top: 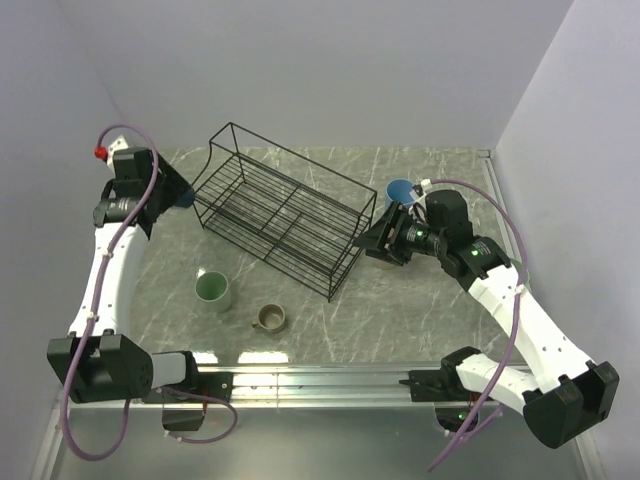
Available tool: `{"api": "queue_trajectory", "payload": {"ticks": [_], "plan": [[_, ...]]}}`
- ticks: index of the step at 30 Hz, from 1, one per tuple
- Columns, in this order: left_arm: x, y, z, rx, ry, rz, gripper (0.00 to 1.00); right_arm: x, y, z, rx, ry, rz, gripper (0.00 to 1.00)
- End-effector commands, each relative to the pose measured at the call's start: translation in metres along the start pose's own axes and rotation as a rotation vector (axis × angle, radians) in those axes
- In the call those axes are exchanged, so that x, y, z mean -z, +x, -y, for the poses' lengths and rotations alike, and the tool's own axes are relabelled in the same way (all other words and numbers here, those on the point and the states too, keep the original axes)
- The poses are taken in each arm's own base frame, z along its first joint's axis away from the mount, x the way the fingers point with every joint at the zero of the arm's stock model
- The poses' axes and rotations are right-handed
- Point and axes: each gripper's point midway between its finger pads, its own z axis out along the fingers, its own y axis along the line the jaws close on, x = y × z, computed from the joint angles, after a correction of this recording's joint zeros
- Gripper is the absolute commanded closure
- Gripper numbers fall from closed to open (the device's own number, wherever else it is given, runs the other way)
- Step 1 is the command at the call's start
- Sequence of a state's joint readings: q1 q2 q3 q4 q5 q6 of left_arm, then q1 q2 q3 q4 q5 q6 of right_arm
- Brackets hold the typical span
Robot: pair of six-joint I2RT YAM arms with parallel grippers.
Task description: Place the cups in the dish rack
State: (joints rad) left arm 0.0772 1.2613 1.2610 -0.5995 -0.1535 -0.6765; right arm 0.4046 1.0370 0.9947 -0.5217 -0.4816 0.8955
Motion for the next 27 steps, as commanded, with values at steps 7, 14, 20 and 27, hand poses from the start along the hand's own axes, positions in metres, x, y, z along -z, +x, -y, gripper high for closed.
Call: {"api": "queue_trajectory", "payload": {"ticks": [7,14,20,27], "plan": [[0.001,-0.046,0.096,-0.259,0.159,0.069,0.99,-0.002,-0.01,0.0,0.046,0.017,0.017,0.43],[-0.051,0.008,0.124,-0.482,0.117,-0.077,1.0,0.01,-0.009,0.012,0.069,0.054,0.039,0.43],[-0.068,0.046,0.119,-0.468,0.128,-0.158,0.95,0.019,-0.013,0.027,0.055,0.082,0.063,0.43],[-0.081,0.065,0.115,-0.459,0.101,-0.189,0.87,0.018,-0.012,0.034,0.043,0.088,0.053,0.43]]}}
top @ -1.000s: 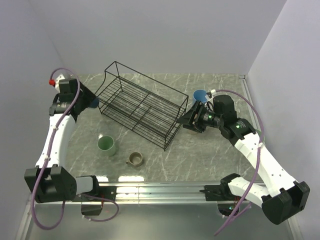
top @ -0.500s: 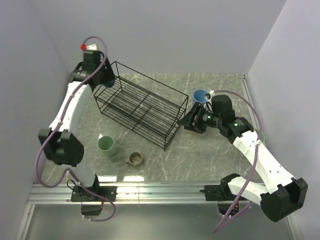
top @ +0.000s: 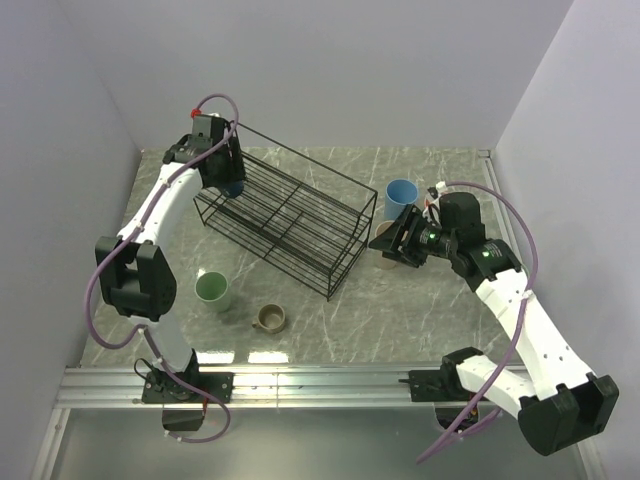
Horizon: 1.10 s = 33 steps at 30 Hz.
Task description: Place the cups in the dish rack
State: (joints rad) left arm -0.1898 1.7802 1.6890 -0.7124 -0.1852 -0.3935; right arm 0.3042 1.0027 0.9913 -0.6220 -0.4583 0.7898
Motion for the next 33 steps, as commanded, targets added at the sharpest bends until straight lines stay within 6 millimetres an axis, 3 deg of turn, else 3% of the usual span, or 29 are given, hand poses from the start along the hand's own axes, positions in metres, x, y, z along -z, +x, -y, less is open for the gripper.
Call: {"api": "queue_trajectory", "payload": {"ticks": [1,5,11,12,14,15,16,22,27,28,30,31,32,33], "plan": [[-0.002,-0.011,0.011,0.02,0.02,0.047,0.84,0.001,0.002,0.003,0.018,-0.007,-0.006,0.43],[-0.007,-0.011,0.013,0.013,0.009,0.043,0.53,-0.003,0.002,0.002,0.015,-0.013,-0.015,0.43],[0.001,-0.022,0.011,0.022,-0.006,0.07,0.32,-0.005,0.001,0.003,0.015,-0.012,-0.021,0.43],[0.002,-0.023,0.01,0.021,-0.011,0.069,0.22,-0.006,0.001,0.003,0.014,-0.014,-0.021,0.43],[0.006,-0.027,0.009,0.02,-0.013,0.082,0.18,-0.007,0.002,0.004,0.011,-0.013,-0.026,0.43],[0.009,-0.03,0.01,0.018,-0.014,0.088,0.06,-0.006,0.003,0.003,0.011,-0.018,-0.025,0.43],[0.009,-0.029,0.009,0.016,-0.019,0.083,0.02,-0.007,0.003,0.004,0.01,-0.016,-0.025,0.43],[0.02,-0.041,0.004,0.018,-0.05,0.106,0.01,-0.006,0.003,0.004,0.007,-0.021,-0.019,0.43],[0.055,-0.058,0.005,0.045,-0.025,0.156,0.01,-0.006,0.006,0.008,0.002,-0.015,-0.015,0.43],[0.07,-0.064,0.006,0.057,-0.002,0.183,0.01,-0.004,0.007,0.008,0.0,-0.018,-0.011,0.43],[0.079,-0.058,0.01,0.063,0.044,0.186,0.06,-0.004,0.008,0.01,-0.002,-0.02,-0.007,0.43],[0.095,-0.058,0.012,0.085,0.082,0.205,0.12,-0.004,0.009,0.011,-0.004,-0.02,-0.007,0.43],[0.091,-0.045,0.01,0.093,0.085,0.186,0.16,-0.005,0.009,0.012,-0.003,-0.018,-0.007,0.43],[0.105,-0.044,0.009,0.105,0.105,0.208,0.2,-0.005,0.009,0.012,-0.003,-0.016,-0.006,0.43]]}}
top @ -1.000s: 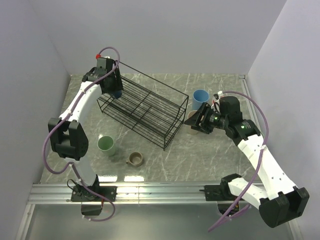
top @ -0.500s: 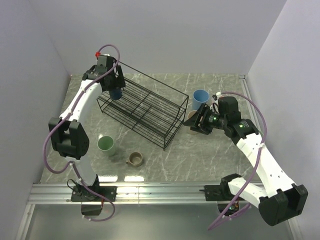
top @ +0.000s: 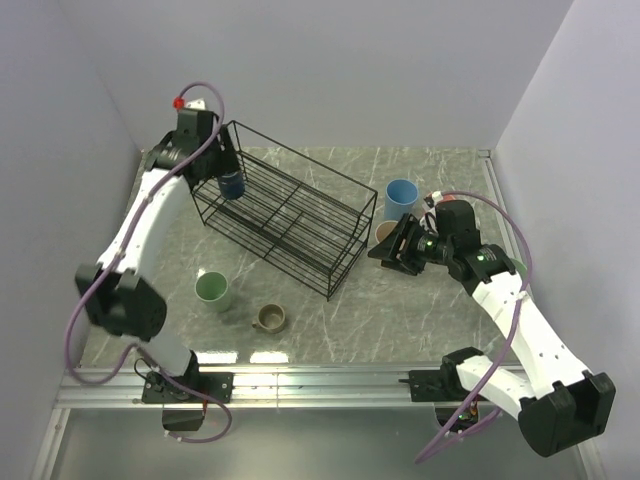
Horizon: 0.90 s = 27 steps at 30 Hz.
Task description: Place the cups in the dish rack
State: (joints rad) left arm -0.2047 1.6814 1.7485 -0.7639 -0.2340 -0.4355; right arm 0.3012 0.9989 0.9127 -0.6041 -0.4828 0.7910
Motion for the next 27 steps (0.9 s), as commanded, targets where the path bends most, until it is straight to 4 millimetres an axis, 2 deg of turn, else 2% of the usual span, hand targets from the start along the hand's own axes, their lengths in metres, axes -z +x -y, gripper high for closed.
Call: {"api": "queue_trajectory", "payload": {"ticks": [1,2,3,4,5,9,12,16,21,23,27], "plan": [[0.053,-0.009,0.006,0.071,0.107,0.087,0.28,0.006,-0.008,-0.009,0.025,-0.039,0.048,0.43],[0.045,0.015,-0.001,0.066,0.095,0.044,0.35,0.007,-0.007,-0.009,0.029,-0.04,0.048,0.43],[0.052,0.015,-0.001,0.081,0.116,0.068,0.41,0.007,-0.008,-0.01,0.03,-0.041,0.052,0.43],[0.051,0.023,-0.001,0.082,0.126,0.055,0.49,0.007,-0.008,-0.01,0.031,-0.041,0.052,0.43],[0.045,0.038,-0.003,0.077,0.129,0.024,0.53,0.008,-0.008,-0.01,0.031,-0.041,0.052,0.43],[0.034,0.056,0.006,0.1,0.183,-0.008,0.65,0.008,-0.007,-0.009,0.04,-0.036,0.051,0.43],[0.017,0.071,0.005,0.121,0.168,-0.04,0.68,0.009,-0.006,-0.007,0.047,-0.029,0.046,0.43],[-0.004,0.078,0.004,0.145,0.138,-0.049,0.88,0.011,-0.006,-0.006,0.06,-0.018,0.047,0.43],[-0.024,0.078,-0.001,0.183,0.08,-0.041,0.99,0.012,-0.004,0.0,0.067,0.005,0.04,0.43],[-0.029,0.073,-0.001,0.189,0.072,-0.025,1.0,0.012,-0.002,0.002,0.069,0.013,0.036,0.43],[-0.047,0.075,-0.005,0.183,0.019,-0.034,1.0,0.01,-0.002,0.006,0.071,0.02,0.03,0.43]]}}
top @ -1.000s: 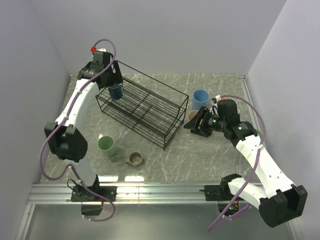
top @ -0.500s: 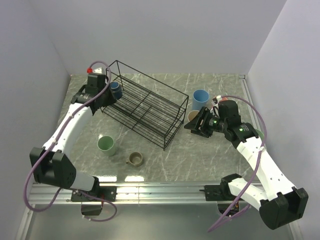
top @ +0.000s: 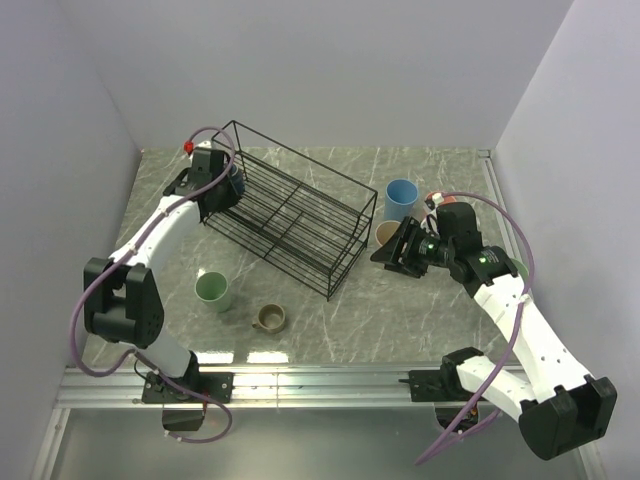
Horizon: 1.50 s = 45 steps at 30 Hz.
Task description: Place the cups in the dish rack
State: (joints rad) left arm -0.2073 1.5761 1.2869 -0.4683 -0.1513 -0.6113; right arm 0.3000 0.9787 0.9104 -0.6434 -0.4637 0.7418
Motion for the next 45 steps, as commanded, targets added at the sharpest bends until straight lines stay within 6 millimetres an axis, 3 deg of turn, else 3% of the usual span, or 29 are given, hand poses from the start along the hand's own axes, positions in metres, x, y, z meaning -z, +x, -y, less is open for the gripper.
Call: {"api": "queue_trajectory", "payload": {"ticks": [1,12,23,30,35,37,43,45], "plan": [[-0.011,-0.023,0.004,0.024,-0.031,0.07,1.0,0.005,-0.005,-0.002,0.031,-0.006,0.024,0.43],[-0.033,-0.037,0.005,0.024,-0.083,0.088,1.0,-0.002,-0.009,0.003,0.022,-0.002,0.013,0.43],[-0.021,-0.061,0.014,0.042,-0.06,0.15,1.0,-0.007,-0.011,0.005,0.019,0.002,0.008,0.43],[0.001,-0.051,0.007,0.067,-0.027,0.154,1.0,-0.008,-0.012,0.009,0.016,0.012,0.014,0.43],[-0.004,-0.039,-0.007,0.098,-0.034,0.098,1.0,-0.01,-0.012,0.008,0.018,0.006,0.008,0.43],[0.001,-0.039,-0.005,0.099,-0.02,0.1,1.0,-0.009,-0.014,0.005,0.029,-0.004,0.01,0.43],[0.059,-0.065,-0.007,0.101,0.004,0.21,1.0,0.006,-0.025,-0.008,0.147,0.0,0.069,0.42],[0.081,-0.069,-0.011,0.099,-0.002,0.23,1.0,0.015,-0.02,-0.033,0.299,-0.026,0.084,0.41]]}}
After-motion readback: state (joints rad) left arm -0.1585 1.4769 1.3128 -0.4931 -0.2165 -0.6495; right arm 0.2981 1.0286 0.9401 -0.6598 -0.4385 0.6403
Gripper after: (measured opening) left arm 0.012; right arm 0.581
